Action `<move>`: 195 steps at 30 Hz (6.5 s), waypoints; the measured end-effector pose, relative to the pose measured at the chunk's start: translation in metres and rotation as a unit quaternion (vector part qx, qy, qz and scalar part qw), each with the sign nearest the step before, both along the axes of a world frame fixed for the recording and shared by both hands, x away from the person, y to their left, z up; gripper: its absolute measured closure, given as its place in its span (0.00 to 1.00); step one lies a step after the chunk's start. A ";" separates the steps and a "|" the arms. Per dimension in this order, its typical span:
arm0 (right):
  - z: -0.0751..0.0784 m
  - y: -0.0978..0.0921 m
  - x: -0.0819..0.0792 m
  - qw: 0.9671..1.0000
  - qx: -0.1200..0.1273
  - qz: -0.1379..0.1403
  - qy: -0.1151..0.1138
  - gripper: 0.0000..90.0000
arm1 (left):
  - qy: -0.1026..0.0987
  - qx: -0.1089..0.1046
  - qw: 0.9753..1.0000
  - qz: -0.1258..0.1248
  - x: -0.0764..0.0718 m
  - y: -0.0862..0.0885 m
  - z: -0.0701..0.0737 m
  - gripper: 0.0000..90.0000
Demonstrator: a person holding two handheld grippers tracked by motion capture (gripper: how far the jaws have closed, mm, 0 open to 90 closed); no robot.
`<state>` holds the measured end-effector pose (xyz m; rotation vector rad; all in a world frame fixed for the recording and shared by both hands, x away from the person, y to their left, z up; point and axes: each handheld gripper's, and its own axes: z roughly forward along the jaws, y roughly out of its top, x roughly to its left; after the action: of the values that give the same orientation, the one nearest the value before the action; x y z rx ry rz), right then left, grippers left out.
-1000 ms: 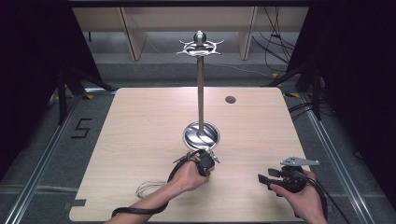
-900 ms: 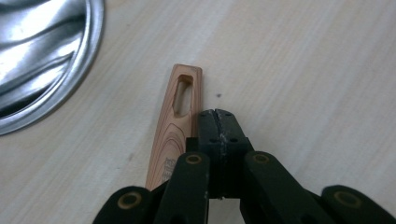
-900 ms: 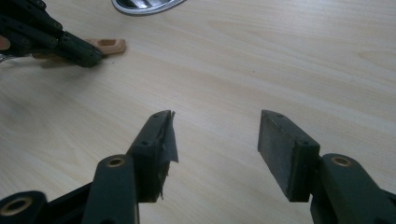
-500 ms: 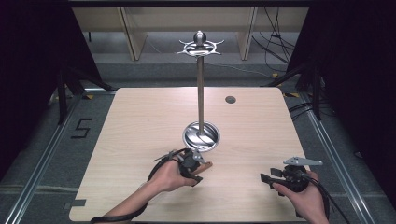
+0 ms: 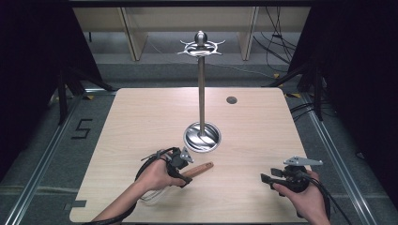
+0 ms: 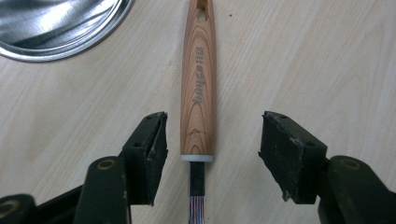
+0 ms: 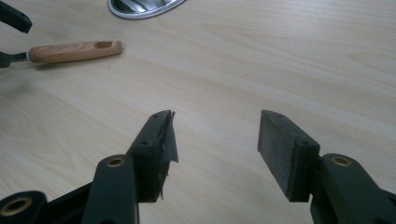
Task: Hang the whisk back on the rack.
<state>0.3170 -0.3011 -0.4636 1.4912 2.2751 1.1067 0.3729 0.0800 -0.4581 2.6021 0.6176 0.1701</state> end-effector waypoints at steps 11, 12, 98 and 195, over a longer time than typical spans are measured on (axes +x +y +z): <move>-0.001 -0.002 -0.005 1.000 0.001 -0.007 0.003 0.51 | 0.021 0.028 0.999 -0.018 0.005 -0.005 0.003 0.54; 0.001 -0.001 -0.008 1.000 0.004 -0.012 0.016 0.51 | 0.022 0.031 0.999 -0.021 0.005 -0.005 0.003 0.54; -0.003 0.005 -0.007 1.000 0.010 -0.002 0.016 0.49 | -0.177 -0.258 0.911 0.268 -0.029 0.018 0.090 0.76; -0.001 0.006 -0.008 1.000 0.006 -0.003 0.018 0.49 | -0.273 -0.325 0.857 0.293 -0.021 -0.014 0.161 0.76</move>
<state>0.3086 -0.2947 -0.4643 1.5331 2.2901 1.1031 0.3521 0.0655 -0.2975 1.5478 1.0111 0.7238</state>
